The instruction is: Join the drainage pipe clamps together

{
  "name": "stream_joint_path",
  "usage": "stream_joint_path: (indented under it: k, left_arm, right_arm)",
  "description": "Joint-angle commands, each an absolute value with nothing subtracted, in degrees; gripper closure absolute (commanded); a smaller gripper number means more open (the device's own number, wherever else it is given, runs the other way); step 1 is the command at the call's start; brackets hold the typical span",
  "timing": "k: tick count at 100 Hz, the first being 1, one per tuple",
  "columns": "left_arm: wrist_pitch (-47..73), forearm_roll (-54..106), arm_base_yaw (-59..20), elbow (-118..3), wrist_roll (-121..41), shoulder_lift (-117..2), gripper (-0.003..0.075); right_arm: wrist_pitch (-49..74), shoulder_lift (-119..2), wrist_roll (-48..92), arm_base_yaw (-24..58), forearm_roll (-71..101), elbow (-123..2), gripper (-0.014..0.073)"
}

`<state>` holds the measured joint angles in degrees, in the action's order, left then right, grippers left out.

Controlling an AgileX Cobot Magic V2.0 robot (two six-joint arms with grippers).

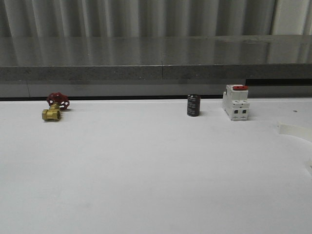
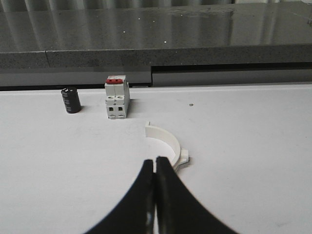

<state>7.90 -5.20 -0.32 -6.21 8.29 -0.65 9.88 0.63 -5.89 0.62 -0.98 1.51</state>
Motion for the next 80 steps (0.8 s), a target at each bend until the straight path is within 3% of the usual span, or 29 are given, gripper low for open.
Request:
stream_joint_path:
  k: [1,30,80]
  left_arm:
    - [6.90,-4.13,-0.22,-12.36,8.82,-4.30,0.0740]
    - [24.01,-3.94,-0.22,-27.24,8.82,-18.93,0.0740]
    - [27.89,-2.79,-0.22,-29.32,8.82,-24.92,0.0739]
  right_arm:
    - [5.51,1.76,-5.52,0.33,-1.10,0.68,0.0662]
    - [5.51,1.76,-5.52,0.33,-1.10,0.68,0.0662]
    - [5.51,1.76,-5.52,0.33,-1.10,0.68,0.0662]
